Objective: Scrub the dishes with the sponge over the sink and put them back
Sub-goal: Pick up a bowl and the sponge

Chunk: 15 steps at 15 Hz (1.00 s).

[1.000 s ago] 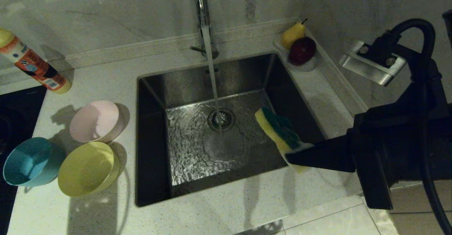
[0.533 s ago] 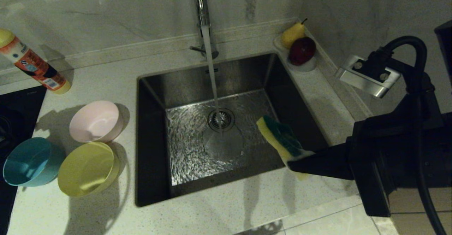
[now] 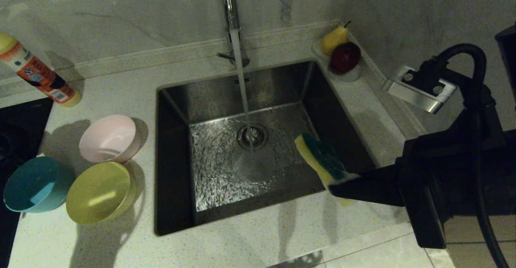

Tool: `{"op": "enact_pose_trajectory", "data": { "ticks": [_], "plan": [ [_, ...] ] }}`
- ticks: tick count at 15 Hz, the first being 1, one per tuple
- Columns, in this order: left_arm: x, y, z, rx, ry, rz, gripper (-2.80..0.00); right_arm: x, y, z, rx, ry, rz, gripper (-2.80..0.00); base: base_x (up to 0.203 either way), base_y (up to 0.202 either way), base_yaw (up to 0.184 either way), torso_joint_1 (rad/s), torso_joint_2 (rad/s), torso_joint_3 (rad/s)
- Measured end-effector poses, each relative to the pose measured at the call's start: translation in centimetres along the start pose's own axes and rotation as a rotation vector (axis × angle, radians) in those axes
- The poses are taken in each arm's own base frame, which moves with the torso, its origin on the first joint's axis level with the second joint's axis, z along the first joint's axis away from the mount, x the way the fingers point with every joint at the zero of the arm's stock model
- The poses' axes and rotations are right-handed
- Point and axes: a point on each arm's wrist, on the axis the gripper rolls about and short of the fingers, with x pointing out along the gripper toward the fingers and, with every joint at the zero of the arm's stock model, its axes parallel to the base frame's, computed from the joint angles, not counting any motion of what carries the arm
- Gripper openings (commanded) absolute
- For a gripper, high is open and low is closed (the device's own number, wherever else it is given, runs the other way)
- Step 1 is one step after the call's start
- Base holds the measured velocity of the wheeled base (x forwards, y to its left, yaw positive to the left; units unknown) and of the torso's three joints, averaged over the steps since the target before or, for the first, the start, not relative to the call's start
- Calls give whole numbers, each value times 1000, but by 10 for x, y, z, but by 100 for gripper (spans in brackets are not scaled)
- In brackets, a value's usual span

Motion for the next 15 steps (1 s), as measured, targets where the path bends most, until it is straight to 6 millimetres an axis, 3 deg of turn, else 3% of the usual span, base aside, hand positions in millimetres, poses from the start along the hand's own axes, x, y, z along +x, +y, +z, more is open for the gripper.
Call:
{"op": "enact_pose_trajectory", "data": {
  "ticks": [15],
  "plan": [
    [47, 18, -12, -109, 165, 20, 0, 2, -2, 3, 3, -9, -6, -280, 0, 0, 0, 0, 0, 0]
  ]
}}
